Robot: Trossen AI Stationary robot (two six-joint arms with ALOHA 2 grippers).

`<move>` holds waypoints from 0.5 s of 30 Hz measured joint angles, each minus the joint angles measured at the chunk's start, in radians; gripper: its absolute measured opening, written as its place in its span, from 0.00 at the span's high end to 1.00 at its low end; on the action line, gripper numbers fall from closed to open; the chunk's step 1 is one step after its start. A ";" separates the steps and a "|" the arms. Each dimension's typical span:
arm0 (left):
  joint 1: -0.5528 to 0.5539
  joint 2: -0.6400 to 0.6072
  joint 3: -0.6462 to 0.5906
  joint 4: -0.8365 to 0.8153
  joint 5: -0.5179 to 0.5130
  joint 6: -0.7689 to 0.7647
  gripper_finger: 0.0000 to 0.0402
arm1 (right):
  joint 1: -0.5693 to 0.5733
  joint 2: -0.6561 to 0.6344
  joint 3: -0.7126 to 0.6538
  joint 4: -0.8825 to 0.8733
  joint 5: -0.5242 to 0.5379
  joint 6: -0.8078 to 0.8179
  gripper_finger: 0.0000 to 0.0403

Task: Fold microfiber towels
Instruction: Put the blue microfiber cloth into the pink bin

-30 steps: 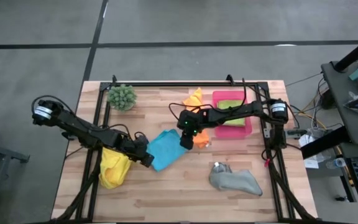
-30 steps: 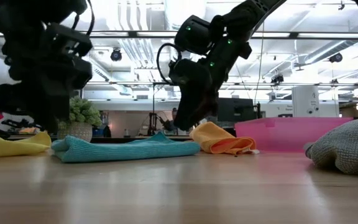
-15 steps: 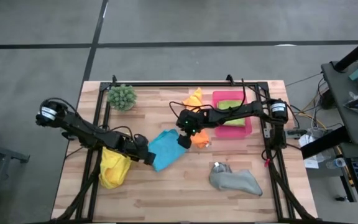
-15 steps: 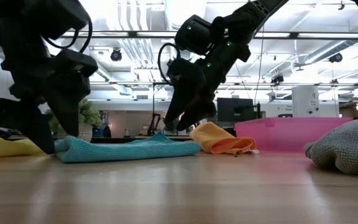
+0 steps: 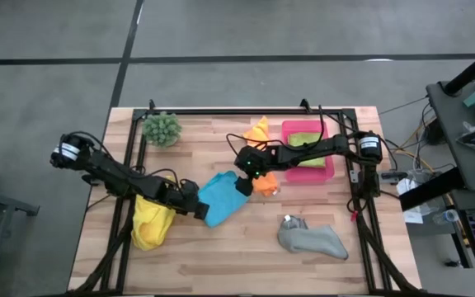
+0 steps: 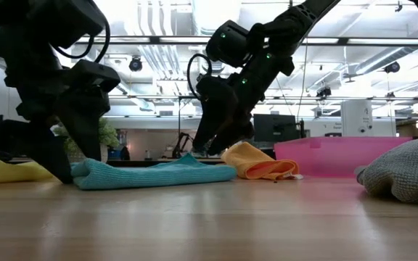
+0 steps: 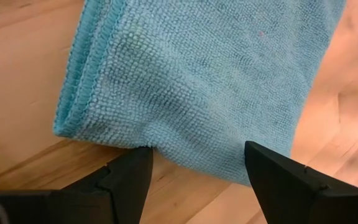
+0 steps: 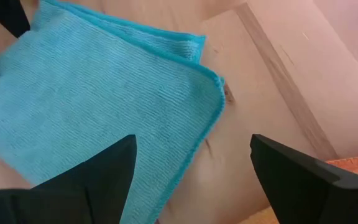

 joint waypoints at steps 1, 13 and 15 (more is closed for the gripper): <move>0.000 0.001 0.000 0.002 -0.002 0.000 0.40 | 0.000 0.000 0.000 0.001 0.000 0.000 0.25; 0.000 0.041 0.000 0.044 -0.043 0.008 0.40 | 0.000 0.099 0.007 0.051 -0.011 -0.009 0.25; 0.001 0.054 0.000 0.060 -0.051 0.012 0.40 | 0.000 0.109 0.010 0.063 -0.041 -0.013 0.25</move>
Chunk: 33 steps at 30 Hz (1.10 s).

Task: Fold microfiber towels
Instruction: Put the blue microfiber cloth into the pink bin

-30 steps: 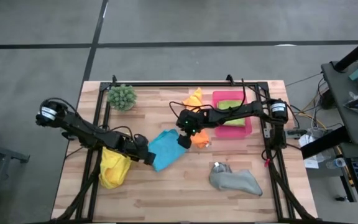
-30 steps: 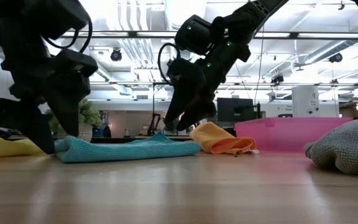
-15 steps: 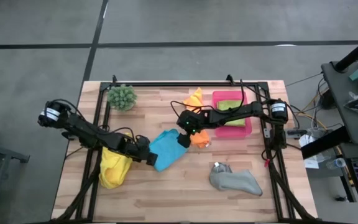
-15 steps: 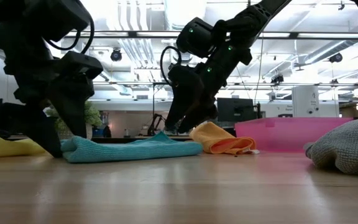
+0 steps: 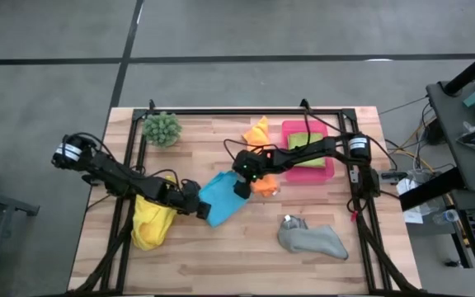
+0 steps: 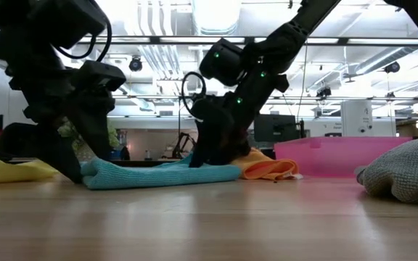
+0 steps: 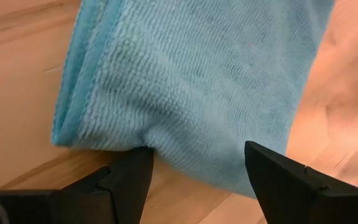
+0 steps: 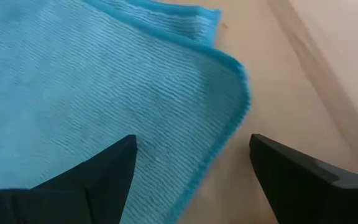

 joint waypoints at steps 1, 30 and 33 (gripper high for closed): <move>0.000 0.006 0.000 0.005 -0.002 0.008 0.40 | 0.000 0.003 0.000 0.008 -0.020 -0.002 0.25; 0.001 0.088 0.009 0.131 -0.136 0.174 0.95 | 0.011 0.006 0.012 0.056 -0.161 -0.025 0.91; 0.000 0.084 0.013 0.128 -0.144 0.210 0.98 | 0.014 -0.008 0.012 0.055 -0.162 -0.035 0.96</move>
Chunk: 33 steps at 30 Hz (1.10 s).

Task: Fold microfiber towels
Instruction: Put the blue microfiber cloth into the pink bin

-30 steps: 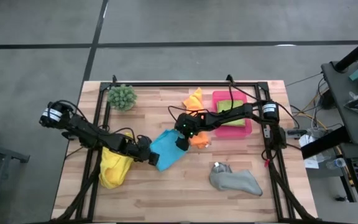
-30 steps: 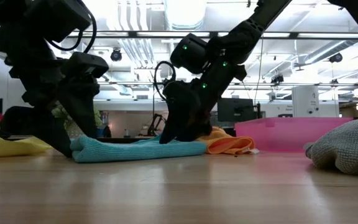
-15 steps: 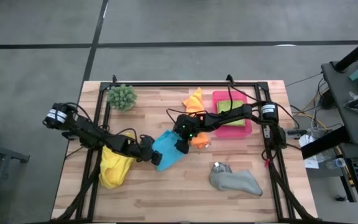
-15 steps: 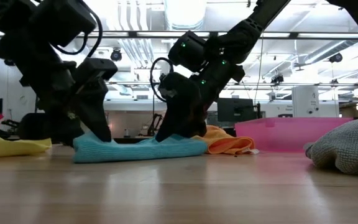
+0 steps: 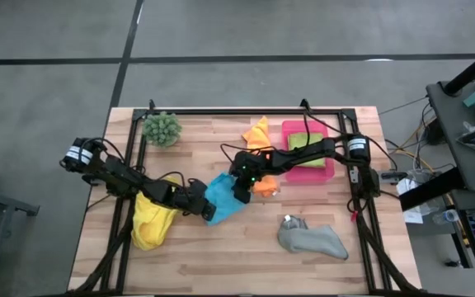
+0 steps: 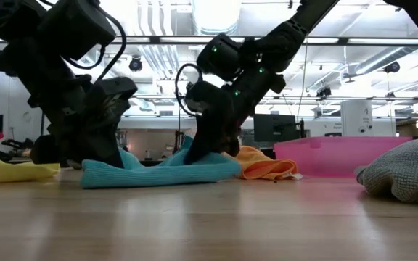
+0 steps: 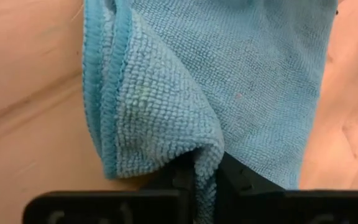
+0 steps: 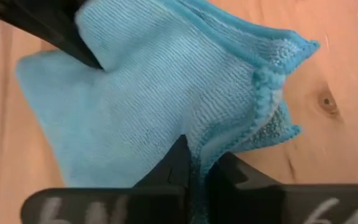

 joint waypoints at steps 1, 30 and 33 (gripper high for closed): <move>0.000 -0.004 0.001 -0.001 -0.003 0.014 0.98 | 0.000 -0.007 0.000 0.000 0.000 0.001 0.96; 0.096 -0.048 0.186 0.001 -0.065 0.476 0.98 | 0.056 -0.251 -0.002 -0.287 0.255 -0.034 0.97; 0.107 -0.049 0.196 0.019 -0.065 0.512 0.98 | 0.058 -0.268 -0.002 -0.309 0.276 -0.034 0.97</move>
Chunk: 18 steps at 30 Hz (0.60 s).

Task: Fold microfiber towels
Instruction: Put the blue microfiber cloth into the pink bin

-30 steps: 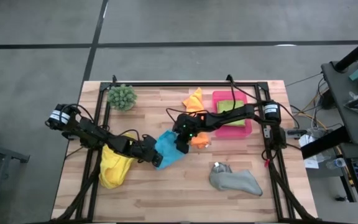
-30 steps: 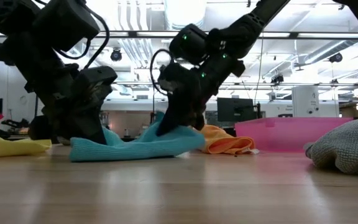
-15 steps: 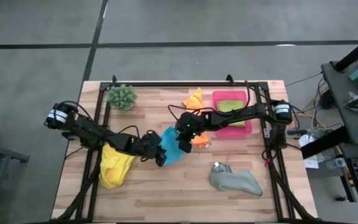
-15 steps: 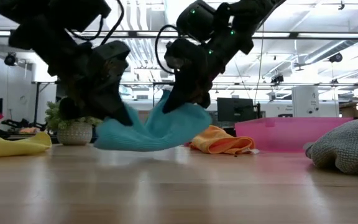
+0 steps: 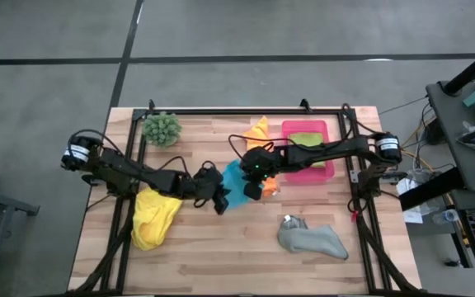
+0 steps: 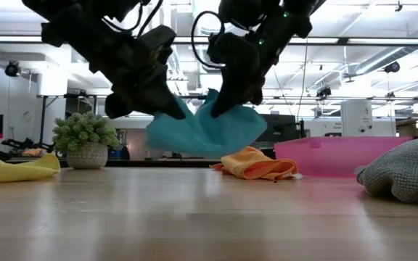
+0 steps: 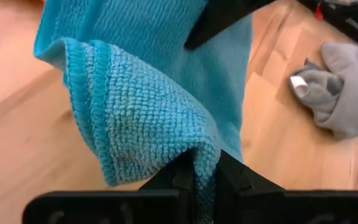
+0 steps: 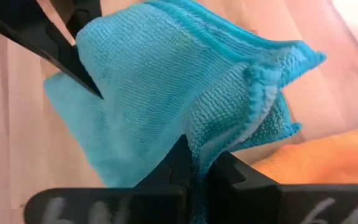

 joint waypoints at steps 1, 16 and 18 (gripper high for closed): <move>0.002 0.000 0.002 0.007 -0.001 0.006 0.98 | 0.002 -0.006 0.000 -0.007 0.007 -0.001 0.97; 0.024 0.000 0.004 0.037 -0.006 0.047 0.98 | 0.003 -0.033 -0.006 -0.051 0.035 -0.011 0.97; 0.027 0.000 0.004 0.049 -0.006 0.059 0.98 | 0.003 -0.033 -0.007 -0.052 0.035 -0.011 0.97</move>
